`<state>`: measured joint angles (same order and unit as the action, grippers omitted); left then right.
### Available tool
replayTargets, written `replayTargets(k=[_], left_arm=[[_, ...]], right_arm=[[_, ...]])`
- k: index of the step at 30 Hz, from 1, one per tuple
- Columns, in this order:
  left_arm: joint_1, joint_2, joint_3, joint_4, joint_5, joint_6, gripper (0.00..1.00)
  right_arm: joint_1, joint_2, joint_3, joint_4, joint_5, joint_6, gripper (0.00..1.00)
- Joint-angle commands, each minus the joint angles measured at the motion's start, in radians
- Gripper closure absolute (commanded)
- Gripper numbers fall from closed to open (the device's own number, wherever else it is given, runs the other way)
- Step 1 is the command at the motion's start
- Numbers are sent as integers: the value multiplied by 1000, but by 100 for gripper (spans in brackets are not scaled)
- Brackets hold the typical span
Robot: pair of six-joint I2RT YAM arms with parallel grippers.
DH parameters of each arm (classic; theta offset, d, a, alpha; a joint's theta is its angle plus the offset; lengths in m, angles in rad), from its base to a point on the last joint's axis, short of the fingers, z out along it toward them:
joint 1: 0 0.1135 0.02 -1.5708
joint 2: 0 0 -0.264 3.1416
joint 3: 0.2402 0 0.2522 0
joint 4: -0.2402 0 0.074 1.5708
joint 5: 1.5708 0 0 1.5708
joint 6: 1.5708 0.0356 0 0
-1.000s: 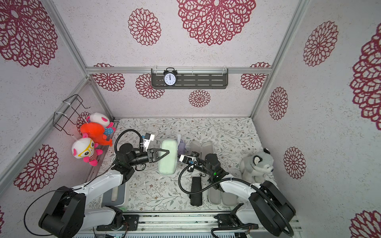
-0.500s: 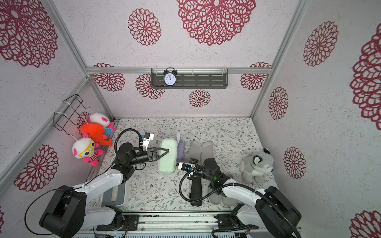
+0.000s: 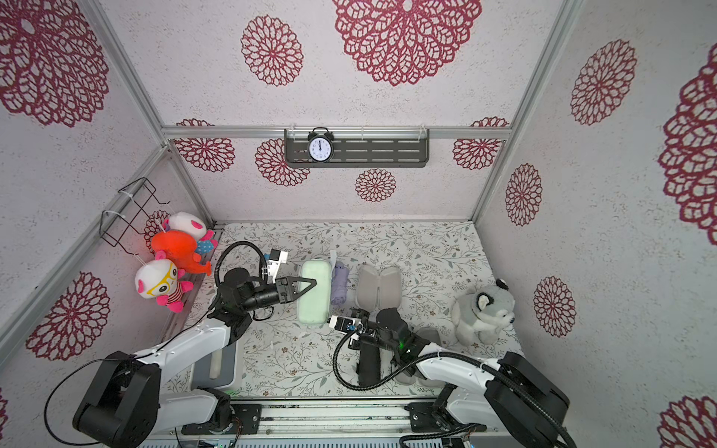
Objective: Put umbrellas into zippered umbrella sleeves
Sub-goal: Zip the zipper on the umbrella sleeve.
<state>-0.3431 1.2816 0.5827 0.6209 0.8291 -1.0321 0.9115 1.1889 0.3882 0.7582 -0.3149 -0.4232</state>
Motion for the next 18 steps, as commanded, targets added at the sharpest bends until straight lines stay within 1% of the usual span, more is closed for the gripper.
replayTargets(k=[1,7,11,13,16,18], left_arm=[[15,-53,13,37,-88,38,97],[12,-82,13,-19,-131,77,98],[2,-59,-16,63,-156,33,98],[-1,-63,-24,73,-191,32,98],[-20,-83,-32,51,-276,49,98],[-42,-100,-38,39,-340,71,98]], right_arm=[[52,-7,-1,48,-49,58,100],[103,25,27,40,1,74,100],[133,85,65,98,39,124,100],[154,126,97,114,66,145,100],[176,180,151,119,114,168,100],[182,207,184,118,175,194,100]])
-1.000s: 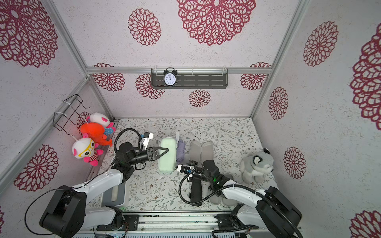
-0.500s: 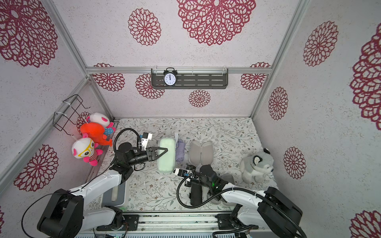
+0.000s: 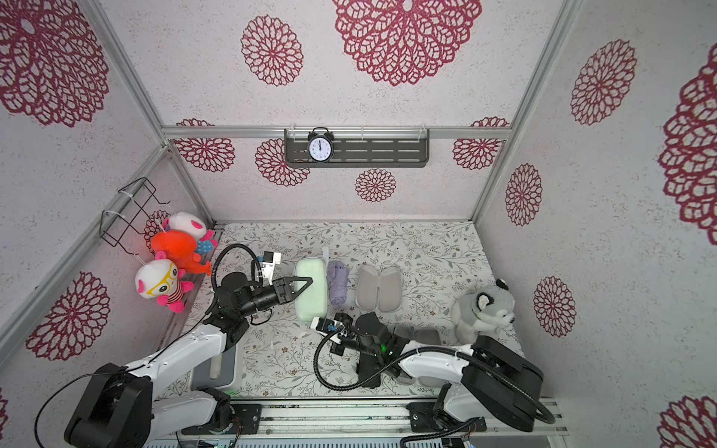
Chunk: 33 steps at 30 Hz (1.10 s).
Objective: Put umbrellas into zippered umbrella sleeves
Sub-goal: Zip the zipper on the umbrella sleeve.
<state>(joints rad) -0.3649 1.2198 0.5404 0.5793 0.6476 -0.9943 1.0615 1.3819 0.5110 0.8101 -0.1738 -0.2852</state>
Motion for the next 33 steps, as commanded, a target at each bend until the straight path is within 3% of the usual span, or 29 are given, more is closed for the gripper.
replayTargets(k=[1,13,22,27,33], left_arm=[[-33,-46,-3,79,-189,41,98],[-157,-163,-116,87,-535,86,100],[-174,-173,-175,145,-588,60,100],[-181,-260,-197,66,-643,86,100],[-183,-256,-200,45,-648,86,99]], right_arm=[[32,25,75,68,53,73,100],[66,146,191,146,265,244,100],[87,200,248,190,312,334,100],[87,211,269,178,342,355,100],[91,242,318,180,314,391,100]])
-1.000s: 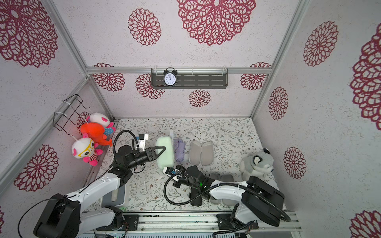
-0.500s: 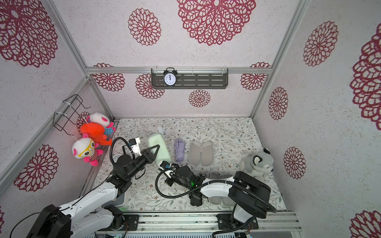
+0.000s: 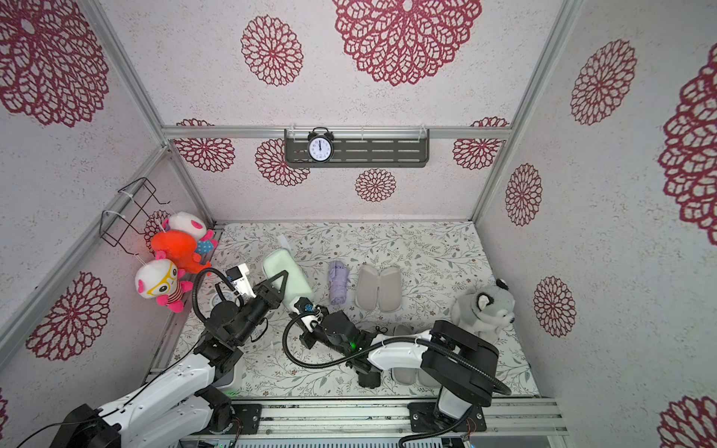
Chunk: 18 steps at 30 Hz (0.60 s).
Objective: Put umbrellas into zippered umbrella sleeves
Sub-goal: Zip the zipper on the umbrella sleeve.
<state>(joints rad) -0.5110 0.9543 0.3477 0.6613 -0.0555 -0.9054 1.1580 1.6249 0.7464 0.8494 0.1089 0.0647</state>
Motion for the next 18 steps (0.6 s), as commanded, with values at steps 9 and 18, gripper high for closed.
replayTargets(k=[9,18], left_arm=[[-37,-36,-35,-49,55,-10,98],[-33,-10,-32,-64,73,-15,98]], right_arm=[[-4,3,123,82,51,65,100],[-7,16,144,67,59,82,100]])
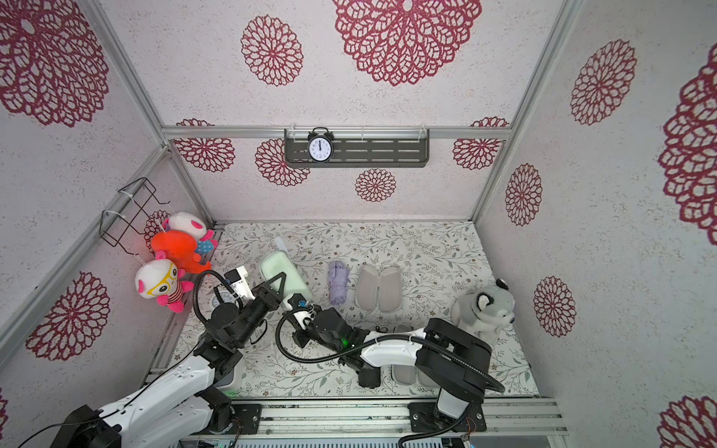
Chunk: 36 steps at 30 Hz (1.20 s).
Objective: Put umbrellas into zippered umbrella sleeves
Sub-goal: Zip the zipper on the umbrella sleeve, then place the umbrella sleeve at the center of the board.
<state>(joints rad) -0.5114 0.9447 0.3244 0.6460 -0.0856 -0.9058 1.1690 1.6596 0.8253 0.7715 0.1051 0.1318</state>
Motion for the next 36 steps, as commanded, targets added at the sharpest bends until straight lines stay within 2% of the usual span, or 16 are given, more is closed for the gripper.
replayTargets(k=[1,7,11,13,14,21,23,24,25,29,33,36], left_arm=[[-33,-2,-11,-48,110,-13,98],[-32,-30,-20,-53,121,-22,97],[-31,-38,-32,-56,121,-30,97],[-31,-46,-35,-80,99,-31,97],[-32,-50,-35,-97,89,-35,97],[-39,-44,-15,-203,84,-80,97],[-56,-7,-35,-180,80,-98,97],[-59,6,-40,-178,76,-107,97],[-61,21,-52,-170,71,-120,97],[-94,66,-79,-135,44,-147,96],[-200,107,-67,-159,-86,-138,93],[-214,168,-98,-81,-86,-162,92]], right_arm=[[-19,-22,58,147,62,19,100],[-19,-32,42,112,47,42,100],[-18,-78,-10,51,55,57,59],[-19,-118,-51,23,88,73,47],[-19,-137,-69,-5,100,77,43],[-25,-213,-166,-211,176,100,35],[-25,-246,-211,-233,206,115,32],[-25,-264,-231,-234,213,118,25],[-26,-285,-251,-246,220,118,23],[-26,-360,-305,-278,233,128,20],[-29,-310,-265,-313,196,133,19],[-21,-256,-230,-312,147,128,17]])
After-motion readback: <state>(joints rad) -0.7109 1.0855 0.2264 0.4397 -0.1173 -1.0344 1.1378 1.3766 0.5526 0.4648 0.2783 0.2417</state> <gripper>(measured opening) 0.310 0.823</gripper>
